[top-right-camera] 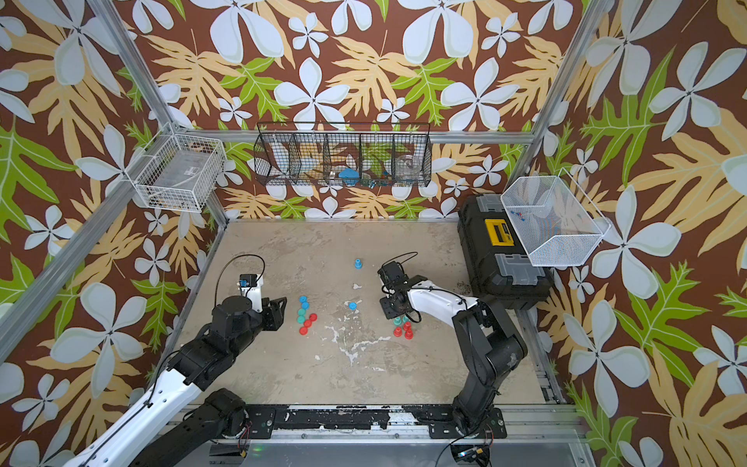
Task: Close the stamp cap
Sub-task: Pick up the stamp from the center of the board, then close the cover of the stamp.
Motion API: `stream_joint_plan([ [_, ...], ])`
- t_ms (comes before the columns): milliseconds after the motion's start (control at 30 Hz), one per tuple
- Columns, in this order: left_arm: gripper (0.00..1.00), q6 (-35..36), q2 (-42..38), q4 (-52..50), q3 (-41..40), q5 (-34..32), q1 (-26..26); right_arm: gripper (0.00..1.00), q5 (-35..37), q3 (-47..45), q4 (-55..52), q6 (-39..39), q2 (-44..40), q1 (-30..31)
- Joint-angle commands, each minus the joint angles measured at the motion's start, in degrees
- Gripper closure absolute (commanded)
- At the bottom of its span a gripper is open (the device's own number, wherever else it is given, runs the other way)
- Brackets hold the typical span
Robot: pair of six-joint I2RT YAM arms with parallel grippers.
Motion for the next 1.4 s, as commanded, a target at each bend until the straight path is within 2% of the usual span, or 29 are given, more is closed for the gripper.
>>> stream_joint_plan([
  [0,0.44,0.5,-0.1,-0.2,0.2,-0.4,0.1,0.67,0.7,-0.2,0.2,0.4,0.0,0.0],
  [500,0.44,0.3,-0.1,-0.3,0.1,-0.4,0.1,0.83,1.1,-0.2,0.3,0.4,-0.3,0.1],
  [833,0.44,0.4,-0.3,-0.3,0.1,-0.3,0.1,0.84,2.4,6.5,-2.6,0.5,0.3,3.1],
  [1367,0.44,0.3,-0.5,-0.4,0.1,-0.4,0.1,0.85,1.3,21.9,-5.8,2.0,11.2,12.3],
])
